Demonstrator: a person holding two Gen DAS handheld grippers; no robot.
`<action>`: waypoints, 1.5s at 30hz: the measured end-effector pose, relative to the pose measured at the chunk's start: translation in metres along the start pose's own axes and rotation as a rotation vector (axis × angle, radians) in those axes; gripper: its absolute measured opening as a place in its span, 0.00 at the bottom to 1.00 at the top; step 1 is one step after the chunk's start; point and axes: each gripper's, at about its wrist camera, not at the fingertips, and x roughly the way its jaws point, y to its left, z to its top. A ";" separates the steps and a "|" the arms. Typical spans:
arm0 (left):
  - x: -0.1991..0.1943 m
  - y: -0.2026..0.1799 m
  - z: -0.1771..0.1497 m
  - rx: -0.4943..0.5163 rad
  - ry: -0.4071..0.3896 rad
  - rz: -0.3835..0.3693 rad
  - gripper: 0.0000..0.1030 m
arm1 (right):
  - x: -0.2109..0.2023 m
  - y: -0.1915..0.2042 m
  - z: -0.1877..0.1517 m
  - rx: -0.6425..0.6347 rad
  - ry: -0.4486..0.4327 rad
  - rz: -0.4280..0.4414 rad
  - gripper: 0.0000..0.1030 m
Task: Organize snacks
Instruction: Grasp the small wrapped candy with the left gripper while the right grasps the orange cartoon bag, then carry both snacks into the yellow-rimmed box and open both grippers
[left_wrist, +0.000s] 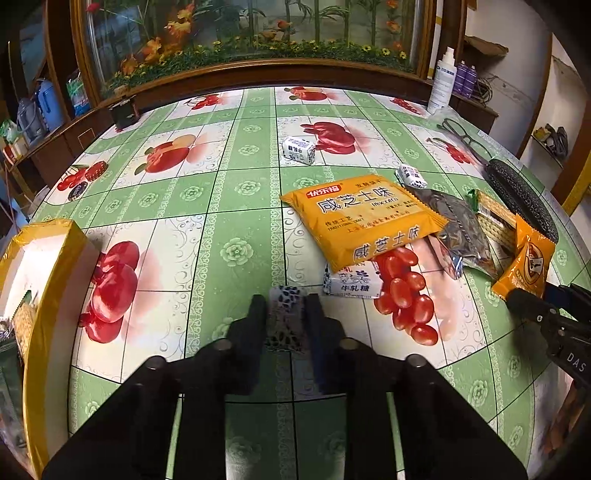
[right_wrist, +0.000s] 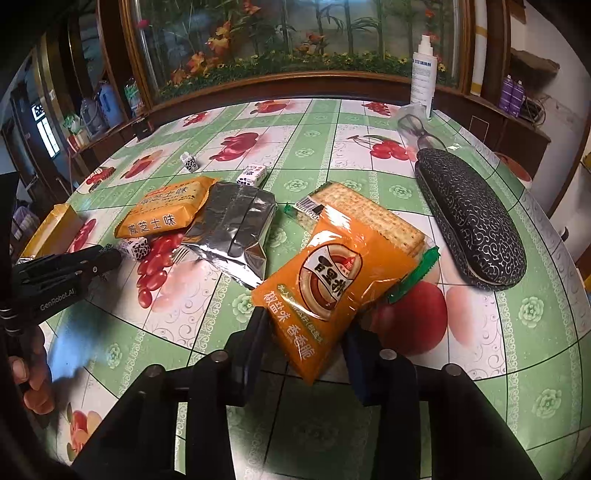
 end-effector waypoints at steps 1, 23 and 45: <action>-0.001 0.000 -0.001 0.003 0.001 0.001 0.16 | -0.001 0.001 -0.001 0.002 -0.001 0.003 0.34; -0.072 0.038 -0.051 -0.103 -0.055 0.016 0.15 | -0.055 0.069 -0.021 -0.013 -0.078 0.200 0.27; -0.143 0.130 -0.081 -0.221 -0.204 0.227 0.15 | -0.063 0.205 -0.003 -0.195 -0.096 0.455 0.27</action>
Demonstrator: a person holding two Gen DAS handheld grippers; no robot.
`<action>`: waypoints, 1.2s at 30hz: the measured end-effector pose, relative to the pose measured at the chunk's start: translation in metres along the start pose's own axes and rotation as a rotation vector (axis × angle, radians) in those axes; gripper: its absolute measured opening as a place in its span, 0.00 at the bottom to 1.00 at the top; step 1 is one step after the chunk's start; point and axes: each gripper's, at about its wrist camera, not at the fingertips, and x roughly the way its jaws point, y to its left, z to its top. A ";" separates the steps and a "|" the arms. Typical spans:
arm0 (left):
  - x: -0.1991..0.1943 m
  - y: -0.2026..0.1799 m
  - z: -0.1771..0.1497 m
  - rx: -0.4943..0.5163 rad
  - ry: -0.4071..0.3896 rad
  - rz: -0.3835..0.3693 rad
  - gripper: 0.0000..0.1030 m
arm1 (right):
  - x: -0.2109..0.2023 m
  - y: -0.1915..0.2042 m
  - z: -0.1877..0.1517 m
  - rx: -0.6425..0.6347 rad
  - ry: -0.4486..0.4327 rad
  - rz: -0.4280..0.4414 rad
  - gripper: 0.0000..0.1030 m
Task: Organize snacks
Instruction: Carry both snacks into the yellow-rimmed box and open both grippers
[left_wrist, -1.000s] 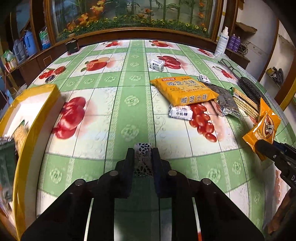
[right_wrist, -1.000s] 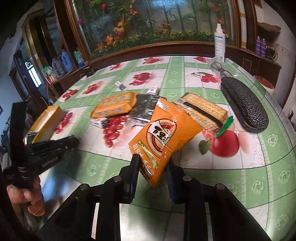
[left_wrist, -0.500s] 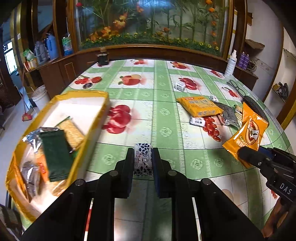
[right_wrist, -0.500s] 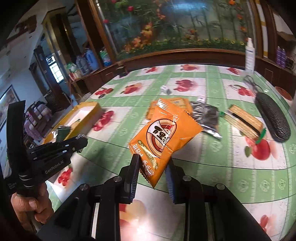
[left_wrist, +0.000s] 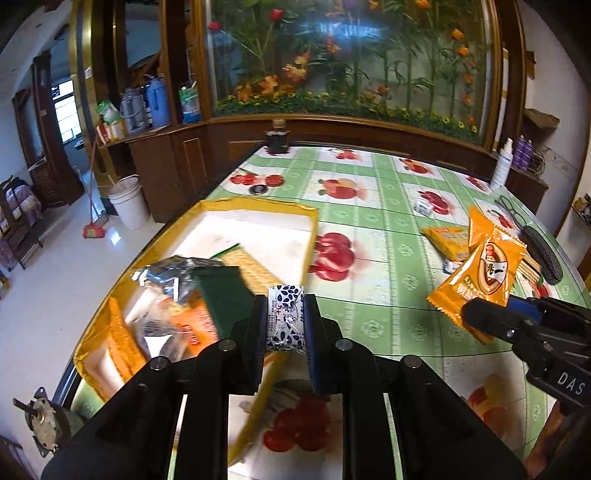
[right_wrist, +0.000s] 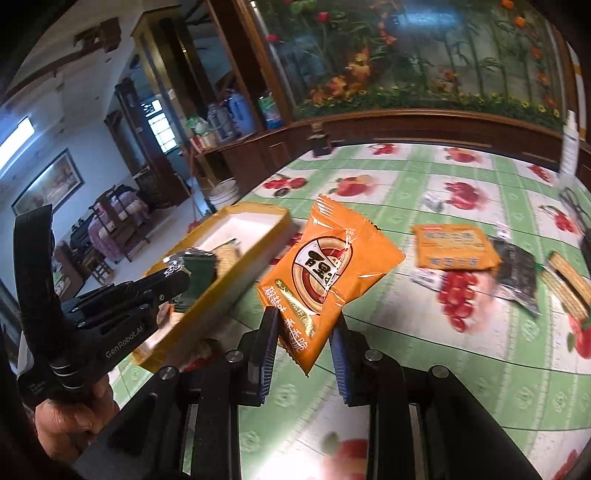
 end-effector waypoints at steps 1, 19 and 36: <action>0.000 0.004 -0.001 -0.009 -0.001 0.005 0.15 | 0.005 0.009 0.002 -0.014 0.003 0.011 0.27; -0.005 0.090 -0.010 -0.166 -0.015 0.075 0.16 | 0.068 0.091 0.027 -0.139 0.052 0.121 0.27; 0.001 0.089 -0.015 -0.169 0.007 0.050 0.16 | 0.105 0.104 0.032 -0.139 0.088 0.139 0.27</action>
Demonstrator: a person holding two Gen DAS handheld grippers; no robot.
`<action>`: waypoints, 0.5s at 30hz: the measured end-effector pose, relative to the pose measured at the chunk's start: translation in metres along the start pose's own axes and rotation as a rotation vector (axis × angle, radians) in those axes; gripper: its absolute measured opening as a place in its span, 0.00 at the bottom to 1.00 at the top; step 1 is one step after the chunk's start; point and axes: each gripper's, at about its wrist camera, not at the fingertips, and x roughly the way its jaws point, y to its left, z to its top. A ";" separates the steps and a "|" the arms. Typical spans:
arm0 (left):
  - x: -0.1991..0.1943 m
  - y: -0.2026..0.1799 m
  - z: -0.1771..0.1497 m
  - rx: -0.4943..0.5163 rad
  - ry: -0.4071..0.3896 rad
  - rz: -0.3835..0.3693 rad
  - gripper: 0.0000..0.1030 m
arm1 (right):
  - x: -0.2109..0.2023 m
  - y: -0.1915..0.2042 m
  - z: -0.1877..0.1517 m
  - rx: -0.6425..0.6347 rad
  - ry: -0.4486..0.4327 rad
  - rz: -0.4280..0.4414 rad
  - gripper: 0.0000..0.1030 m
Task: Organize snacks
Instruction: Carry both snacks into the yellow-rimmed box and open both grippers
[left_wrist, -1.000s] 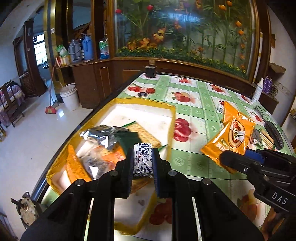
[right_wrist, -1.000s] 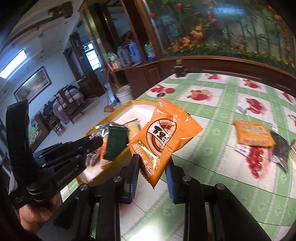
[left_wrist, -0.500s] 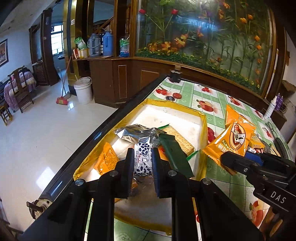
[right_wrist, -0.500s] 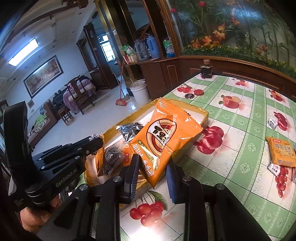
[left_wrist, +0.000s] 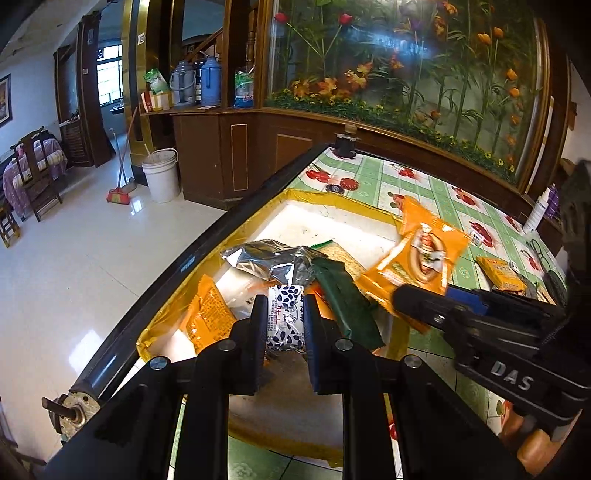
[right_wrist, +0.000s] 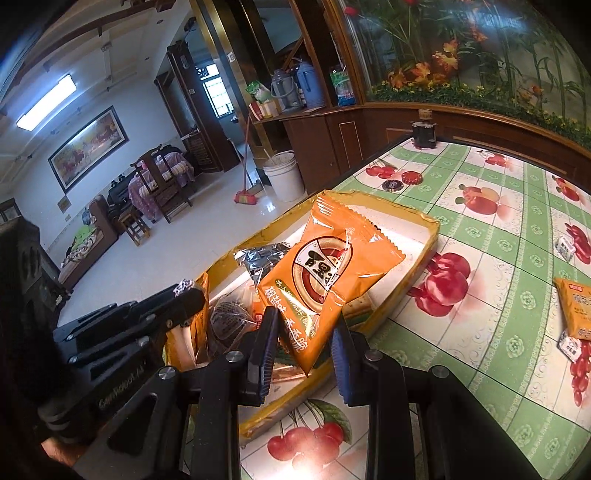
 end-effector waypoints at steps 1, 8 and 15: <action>0.001 -0.002 -0.001 0.003 0.004 -0.004 0.16 | 0.004 0.000 0.001 0.000 0.002 -0.001 0.27; 0.016 -0.008 -0.005 0.002 0.050 -0.025 0.16 | 0.027 -0.003 0.012 0.009 0.013 -0.012 0.27; 0.033 -0.016 -0.005 0.012 0.091 -0.038 0.16 | 0.050 -0.015 0.028 0.022 0.026 -0.042 0.28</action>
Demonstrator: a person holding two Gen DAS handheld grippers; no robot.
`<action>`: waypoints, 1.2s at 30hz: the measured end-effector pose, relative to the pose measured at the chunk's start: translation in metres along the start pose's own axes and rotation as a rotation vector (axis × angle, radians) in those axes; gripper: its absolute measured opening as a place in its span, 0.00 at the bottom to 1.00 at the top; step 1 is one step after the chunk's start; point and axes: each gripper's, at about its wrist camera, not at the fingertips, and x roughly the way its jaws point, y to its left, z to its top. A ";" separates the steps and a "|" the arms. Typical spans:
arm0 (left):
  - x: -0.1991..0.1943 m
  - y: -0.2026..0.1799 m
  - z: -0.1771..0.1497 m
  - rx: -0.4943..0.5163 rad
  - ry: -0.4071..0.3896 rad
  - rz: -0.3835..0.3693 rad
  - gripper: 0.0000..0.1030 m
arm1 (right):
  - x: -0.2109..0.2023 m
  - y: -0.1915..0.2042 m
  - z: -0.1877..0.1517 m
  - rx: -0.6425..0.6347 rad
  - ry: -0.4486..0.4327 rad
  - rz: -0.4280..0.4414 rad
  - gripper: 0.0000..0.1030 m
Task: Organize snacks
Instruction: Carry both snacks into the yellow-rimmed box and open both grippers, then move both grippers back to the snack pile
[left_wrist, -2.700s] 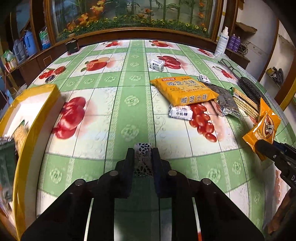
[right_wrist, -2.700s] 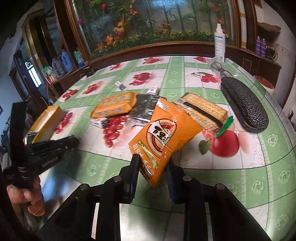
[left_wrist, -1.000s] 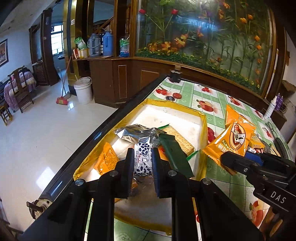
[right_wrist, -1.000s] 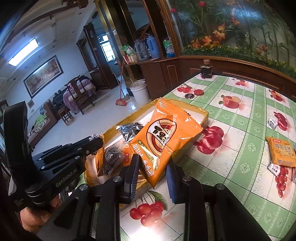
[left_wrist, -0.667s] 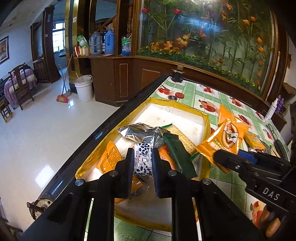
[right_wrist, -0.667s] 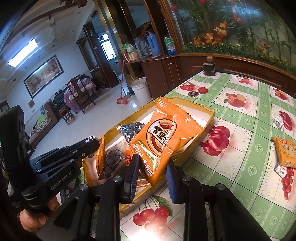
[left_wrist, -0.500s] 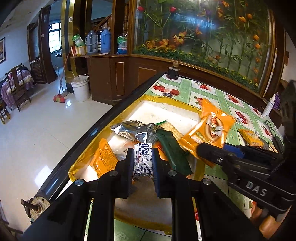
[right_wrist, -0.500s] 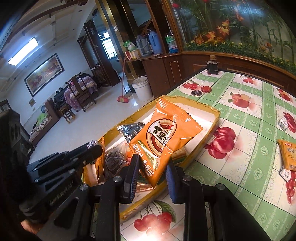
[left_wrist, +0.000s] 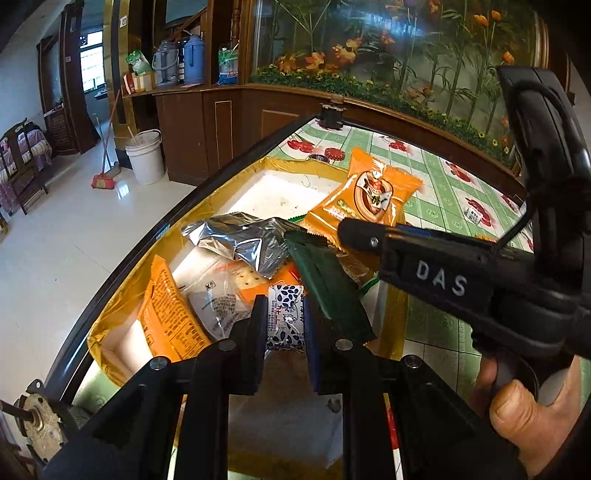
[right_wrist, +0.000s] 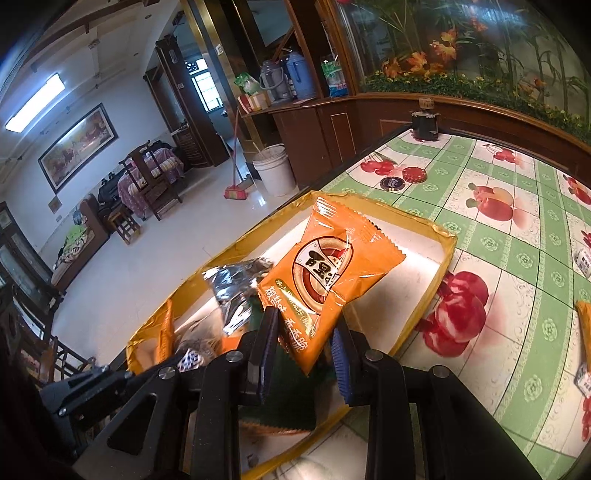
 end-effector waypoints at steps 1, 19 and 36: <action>0.002 -0.001 0.001 0.001 0.003 0.000 0.16 | 0.003 -0.002 0.003 0.003 0.002 -0.003 0.28; 0.017 0.000 0.009 -0.016 0.036 0.004 0.16 | 0.030 -0.012 0.009 0.011 0.032 -0.016 0.51; -0.005 -0.009 0.013 -0.018 -0.009 0.031 0.73 | -0.027 -0.035 -0.007 0.054 -0.041 -0.061 0.72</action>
